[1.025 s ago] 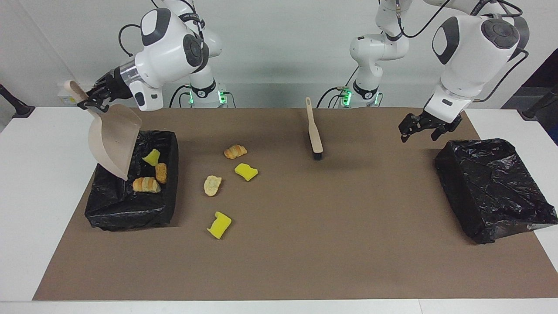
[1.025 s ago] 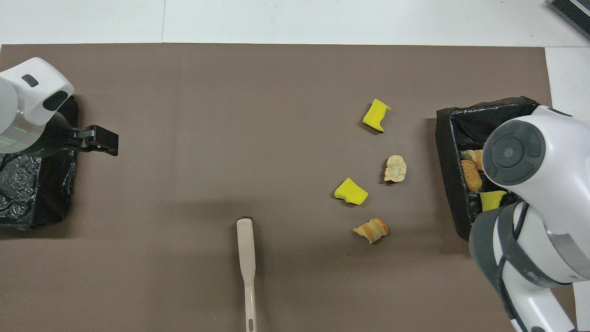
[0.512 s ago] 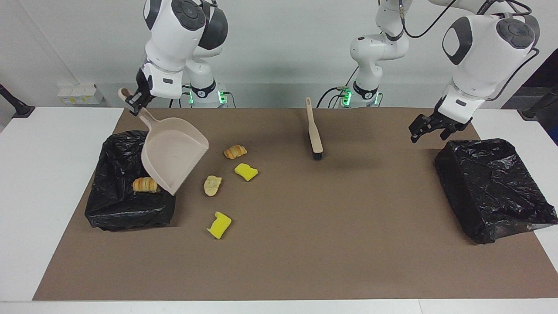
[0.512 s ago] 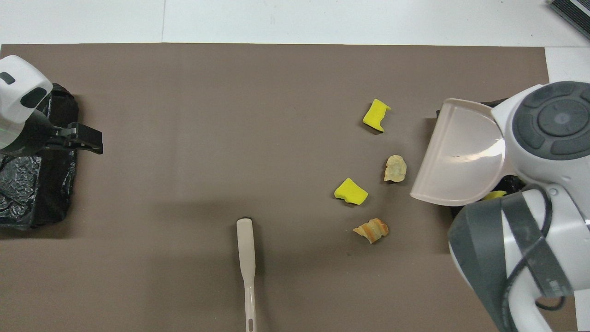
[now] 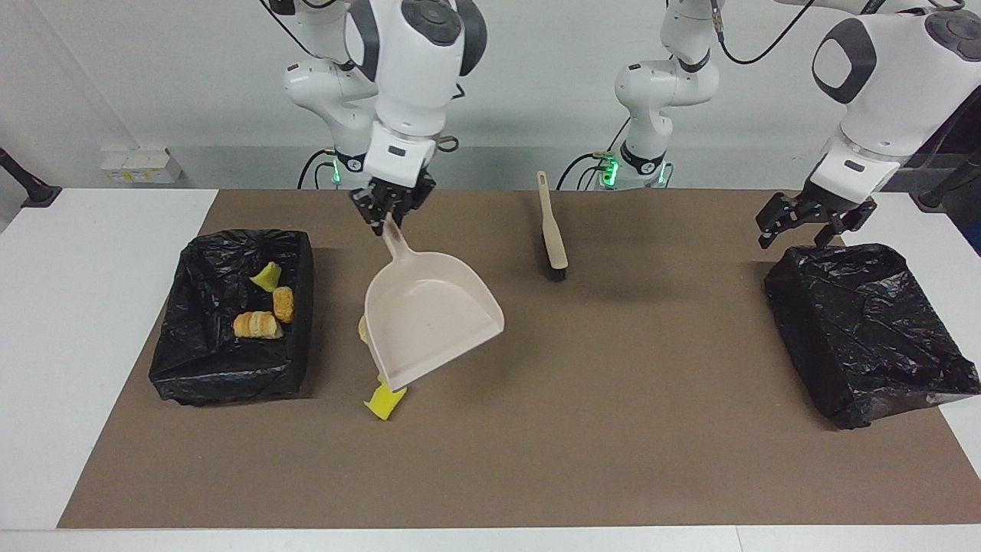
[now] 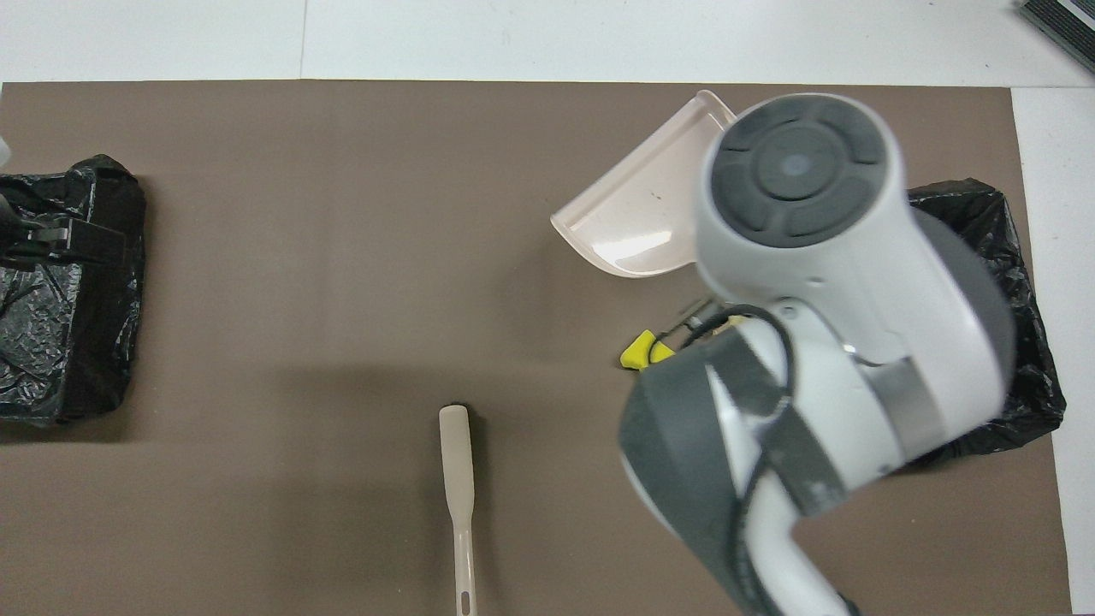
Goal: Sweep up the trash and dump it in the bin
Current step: 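Set the empty dustpan back on the table with the right gripper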
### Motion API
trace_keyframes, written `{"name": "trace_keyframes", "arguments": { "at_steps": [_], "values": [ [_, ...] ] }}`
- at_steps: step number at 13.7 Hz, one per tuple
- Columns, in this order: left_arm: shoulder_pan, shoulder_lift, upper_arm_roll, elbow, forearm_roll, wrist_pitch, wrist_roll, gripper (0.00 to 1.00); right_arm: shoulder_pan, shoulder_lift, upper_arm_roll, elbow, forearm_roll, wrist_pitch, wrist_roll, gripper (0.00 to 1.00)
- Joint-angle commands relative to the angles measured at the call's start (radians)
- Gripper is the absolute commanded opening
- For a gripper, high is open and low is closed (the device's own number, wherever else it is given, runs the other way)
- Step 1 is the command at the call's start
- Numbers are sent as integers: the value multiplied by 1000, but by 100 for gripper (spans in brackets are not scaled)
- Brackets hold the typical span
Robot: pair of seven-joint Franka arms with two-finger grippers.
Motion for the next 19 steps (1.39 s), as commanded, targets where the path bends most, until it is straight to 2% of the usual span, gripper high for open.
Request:
{"name": "trace_keyframes", "arguments": {
  "at_steps": [1, 2, 4, 7, 9, 13, 14, 16, 17, 18, 19],
  "values": [
    [-8, -7, 16, 2, 11, 1, 9, 100, 30, 144, 12, 148, 112, 98, 259, 0],
    [-5, -7, 23, 2, 11, -6, 9, 100, 36, 178, 13, 151, 169, 150, 364, 0],
    [0, -7, 25, 2, 11, -6, 9, 100, 122, 267, 9, 209, 171, 203, 583, 0],
    [-5, -7, 25, 2, 11, -6, 9, 100, 202, 344, 4, 214, 170, 267, 732, 0],
    [-2, -7, 25, 2, 11, -6, 9, 100, 234, 405, 6, 211, 170, 338, 783, 0],
    [-3, -7, 25, 2, 11, -6, 9, 100, 237, 451, 13, 202, 225, 378, 785, 0],
    [-2, -7, 25, 3, 11, -6, 9, 100, 231, 450, 13, 191, 236, 388, 779, 3],
    [-2, -7, 25, 3, 11, -6, 9, 100, 220, 450, 13, 180, 243, 392, 758, 27],
    [-2, -7, 25, 3, 11, -6, 9, 100, 213, 448, 12, 171, 237, 390, 718, 61],
    [-2, -7, 25, 2, 11, -6, 9, 100, 214, 441, 12, 171, 225, 385, 701, 100],
    [-2, -7, 25, 2, 11, -6, 9, 100, 222, 439, 10, 171, 228, 376, 710, 100]
  ]
}}
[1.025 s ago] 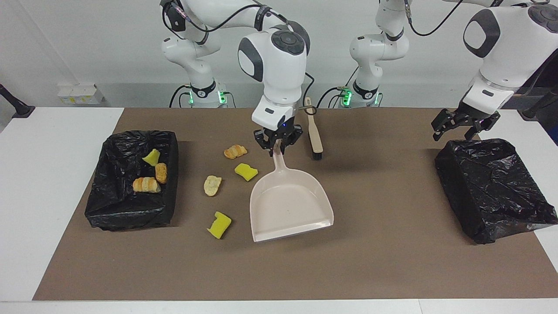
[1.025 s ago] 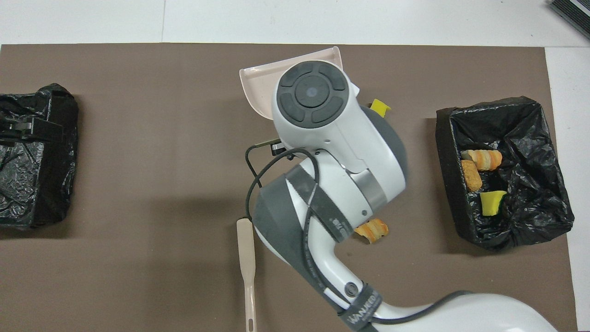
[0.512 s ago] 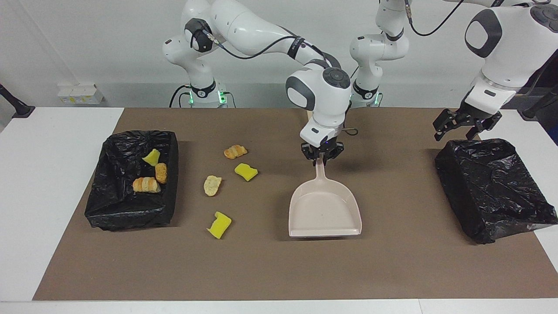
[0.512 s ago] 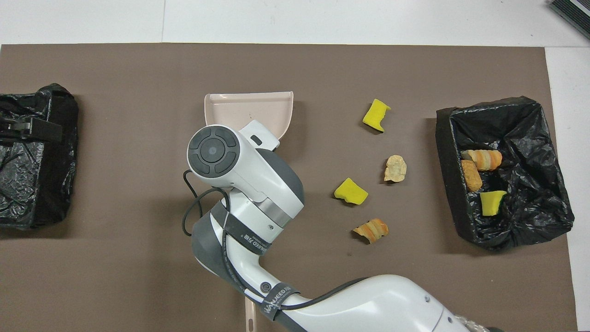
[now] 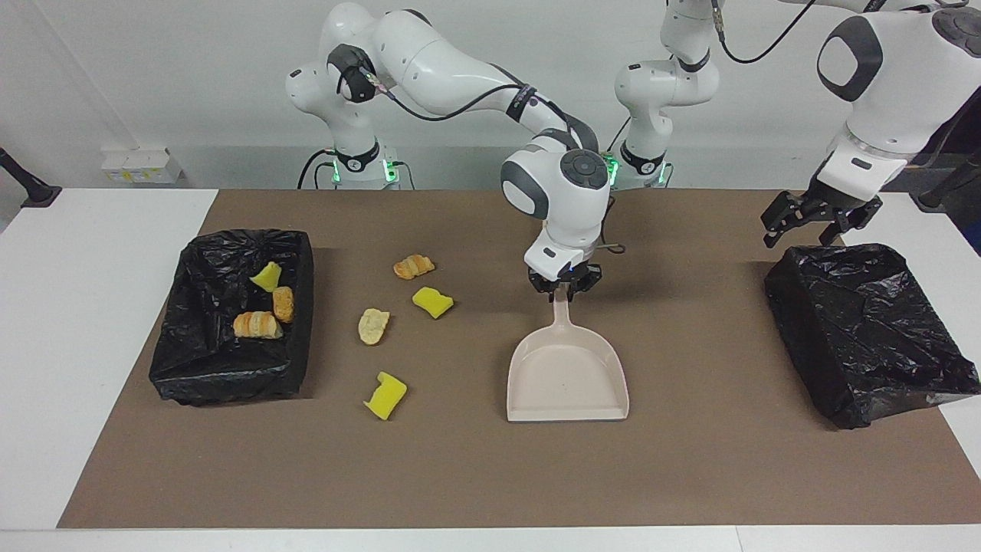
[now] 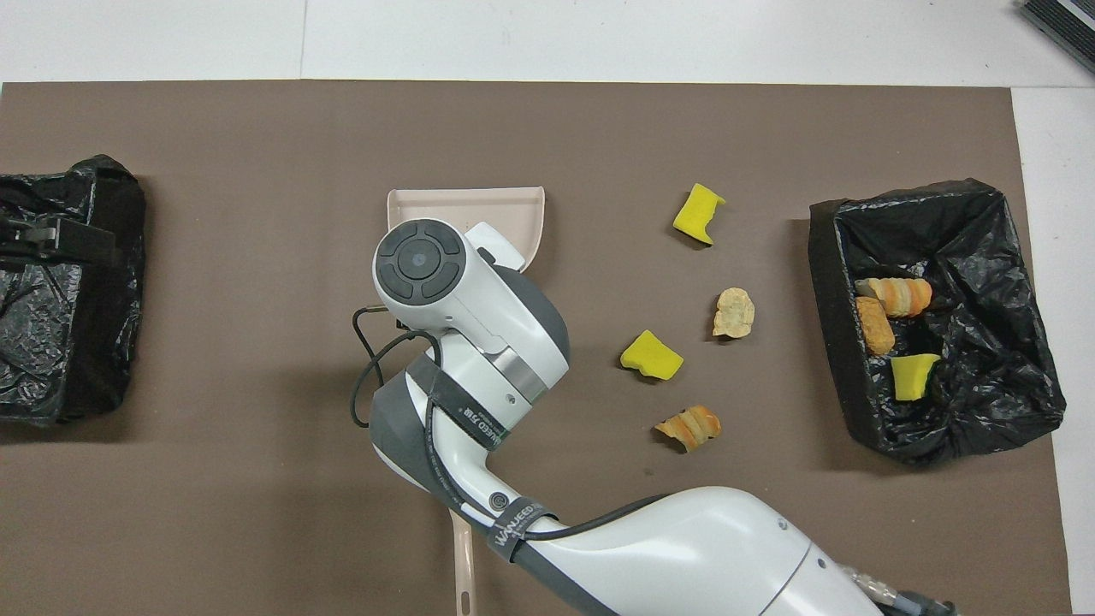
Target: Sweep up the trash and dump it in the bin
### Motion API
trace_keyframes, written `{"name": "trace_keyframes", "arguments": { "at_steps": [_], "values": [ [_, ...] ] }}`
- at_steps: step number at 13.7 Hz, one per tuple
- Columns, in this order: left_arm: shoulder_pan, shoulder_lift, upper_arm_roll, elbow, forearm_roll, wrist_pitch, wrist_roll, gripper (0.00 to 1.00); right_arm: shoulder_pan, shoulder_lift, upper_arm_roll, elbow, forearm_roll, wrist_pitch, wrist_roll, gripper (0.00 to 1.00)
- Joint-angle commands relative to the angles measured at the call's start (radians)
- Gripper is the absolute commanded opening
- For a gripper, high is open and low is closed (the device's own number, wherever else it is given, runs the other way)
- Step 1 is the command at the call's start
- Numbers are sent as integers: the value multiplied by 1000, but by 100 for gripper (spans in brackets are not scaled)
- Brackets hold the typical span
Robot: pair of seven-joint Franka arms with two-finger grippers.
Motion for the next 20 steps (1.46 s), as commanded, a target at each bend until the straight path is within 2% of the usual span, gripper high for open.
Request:
{"name": "trace_keyframes", "arguments": {
  "at_steps": [1, 3, 5, 7, 9, 14, 16, 17, 20],
  "values": [
    [-3, -6, 5, 2, 11, -6, 9, 100, -7, -7, 3, 2, 12, 9, -20, 100],
    [-3, -6, 5, 2, 11, -6, 9, 100, -28, -32, -22, 3, -19, 17, -23, 100],
    [-3, -6, 5, 3, 11, -6, 9, 100, -97, -114, -39, -15, -42, 26, -39, 100],
    [-3, -9, 5, 3, 11, -18, 9, 100, -192, -215, -37, -91, -38, 19, -72, 100],
    [-3, -64, 8, 3, 12, -53, 9, 100, -298, -319, -37, -174, -34, 7, -174, 100],
    [-6, -81, 6, 3, 12, -53, 9, 100, -493, -473, -36, -182, -33, -150, -314, 100],
    [-18, -91, 3, -8, 11, -58, 0, 100, -533, -535, -34, -182, -33, -219, -352, 100],
    [-29, -85, -9, -29, 11, -43, 6, 100, -550, -566, -34, -182, -25, -292, -421, 100],
    [-149, -47, -15, -116, 9, 78, -32, 100, -591, -634, -37, -187, 33, -421, -536, 100]
  ]
}}
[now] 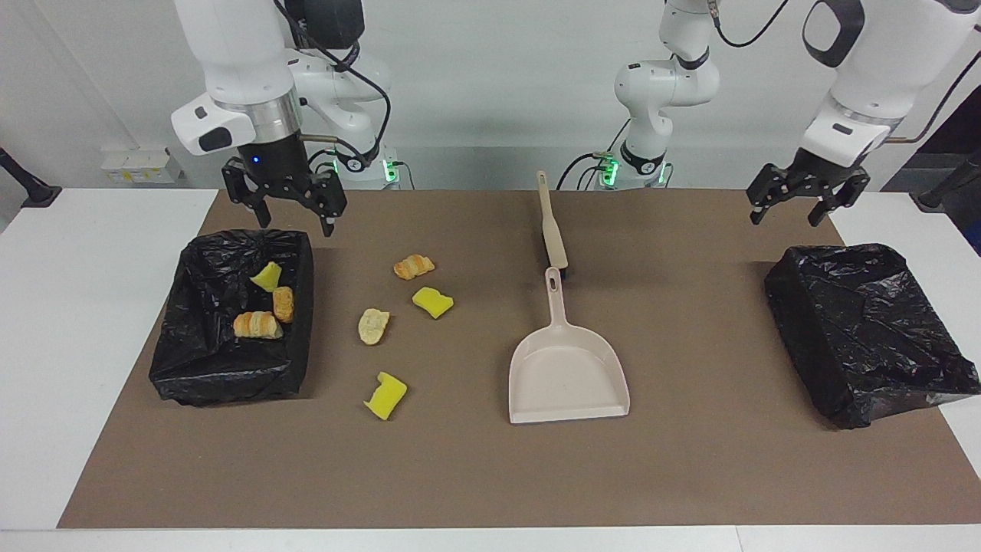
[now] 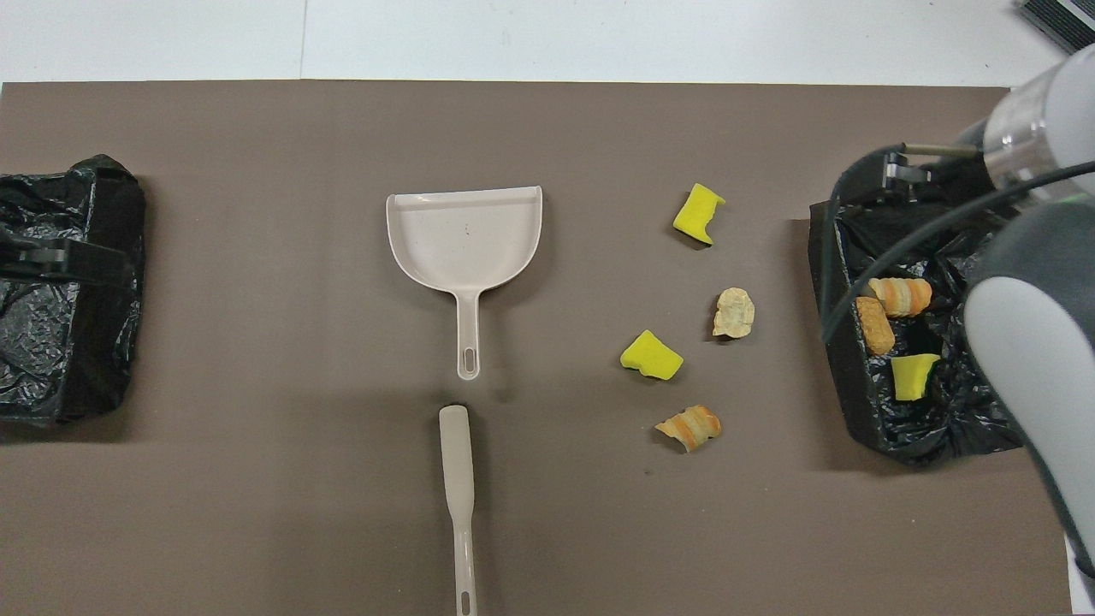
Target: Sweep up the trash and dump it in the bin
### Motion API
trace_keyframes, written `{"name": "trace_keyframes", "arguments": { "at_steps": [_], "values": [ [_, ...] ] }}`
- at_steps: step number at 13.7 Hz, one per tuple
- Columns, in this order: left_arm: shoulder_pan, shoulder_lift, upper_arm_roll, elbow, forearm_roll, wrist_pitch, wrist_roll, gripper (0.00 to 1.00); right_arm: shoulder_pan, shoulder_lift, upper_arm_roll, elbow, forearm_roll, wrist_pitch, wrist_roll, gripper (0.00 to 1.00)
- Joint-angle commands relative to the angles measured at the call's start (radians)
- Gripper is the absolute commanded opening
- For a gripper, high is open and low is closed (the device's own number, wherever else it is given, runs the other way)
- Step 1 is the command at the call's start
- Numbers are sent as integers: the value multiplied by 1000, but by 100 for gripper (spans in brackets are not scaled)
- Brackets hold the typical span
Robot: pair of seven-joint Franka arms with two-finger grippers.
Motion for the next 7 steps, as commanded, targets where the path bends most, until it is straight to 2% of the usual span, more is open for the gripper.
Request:
{"name": "trace_keyframes", "arguments": {
  "at_steps": [1, 4, 7],
  "values": [
    [-102, 17, 5, -116, 10, 128, -43, 100, -38, -74, 12, -51, 33, -62, -77, 100],
    [-205, 76, 5, -198, 10, 307, -59, 100, -55, -95, 11, -63, 56, -114, -78, 100],
    [-347, 224, 6, -196, 13, 488, -328, 100, -60, -151, 11, -135, 85, -122, -77, 100]
  ]
}}
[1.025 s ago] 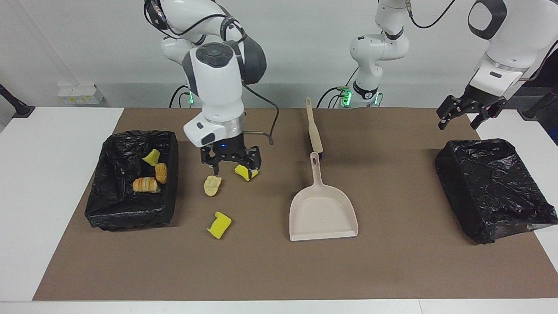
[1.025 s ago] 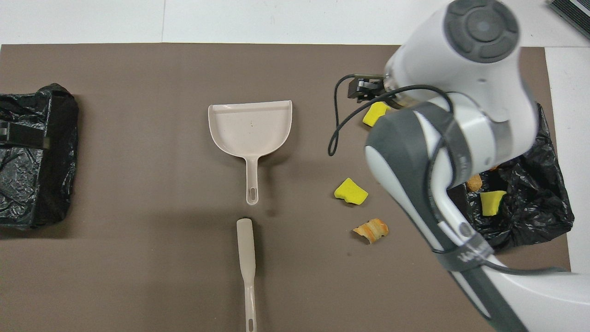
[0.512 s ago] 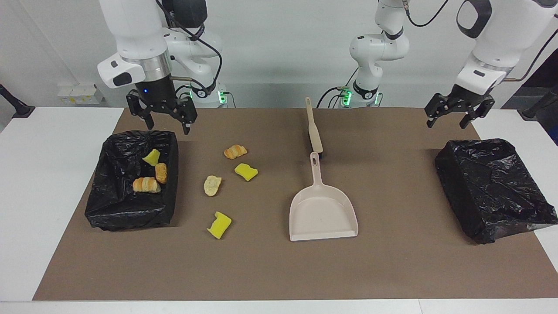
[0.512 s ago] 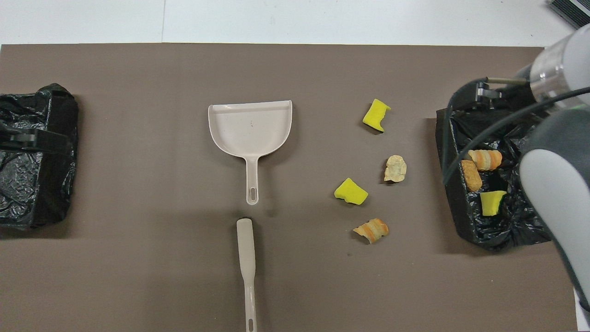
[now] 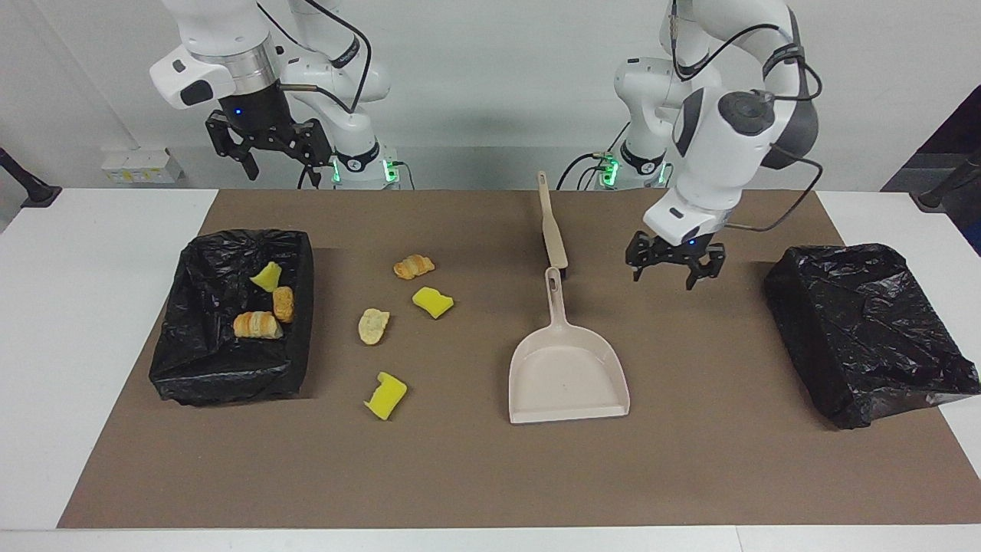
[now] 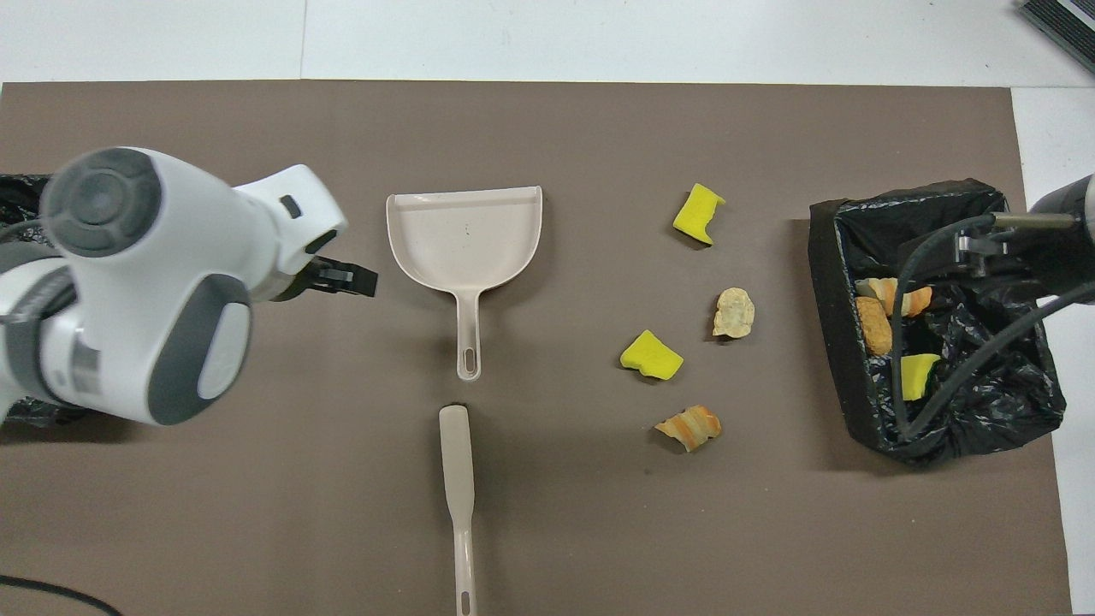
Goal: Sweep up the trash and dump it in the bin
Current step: 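Grasp the dustpan handle with the left gripper and drag it aside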
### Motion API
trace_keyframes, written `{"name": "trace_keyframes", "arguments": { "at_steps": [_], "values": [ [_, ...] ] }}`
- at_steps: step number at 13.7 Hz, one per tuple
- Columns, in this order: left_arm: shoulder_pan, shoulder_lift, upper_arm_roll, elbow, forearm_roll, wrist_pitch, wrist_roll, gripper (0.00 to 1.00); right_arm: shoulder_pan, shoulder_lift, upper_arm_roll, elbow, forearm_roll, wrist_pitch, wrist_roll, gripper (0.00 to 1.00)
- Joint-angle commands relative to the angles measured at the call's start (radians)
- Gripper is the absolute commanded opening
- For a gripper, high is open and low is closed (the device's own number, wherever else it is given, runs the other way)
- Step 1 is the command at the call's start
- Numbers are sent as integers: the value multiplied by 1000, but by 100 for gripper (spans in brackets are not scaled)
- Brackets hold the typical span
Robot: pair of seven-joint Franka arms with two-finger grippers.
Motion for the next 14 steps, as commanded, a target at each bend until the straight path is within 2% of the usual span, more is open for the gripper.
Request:
{"name": "trace_keyframes", "arguments": {
  "at_steps": [1, 3, 5, 7, 8, 11, 13, 14],
  "values": [
    [-114, 106, 17, 2, 19, 136, -170, 100, -23, -72, 10, -99, 36, 1, -31, 100],
    [-176, 153, 17, -1, 21, 191, -239, 100, -15, -109, 10, -154, 37, 12, -29, 100],
    [-223, 186, 18, -5, 24, 204, -299, 100, -14, -109, 10, -156, 37, 18, -28, 100],
    [-253, 187, 20, -30, 24, 201, -353, 99, -21, -104, 10, -151, 37, 19, -28, 100],
    [-266, 180, 20, -50, 24, 196, -377, 92, -23, -104, 9, -151, 37, 18, -26, 100],
    [-276, 172, 21, -53, 24, 178, -399, 87, -28, -101, 9, -153, 37, 38, -23, 100],
    [-276, 167, 23, -52, 24, 142, -407, 72, -49, -100, 9, -153, 38, 38, -29, 100],
    [-276, 163, 23, -48, 24, 129, -422, 70, -52, -100, 9, -153, 38, 38, -31, 100]
  ]
}}
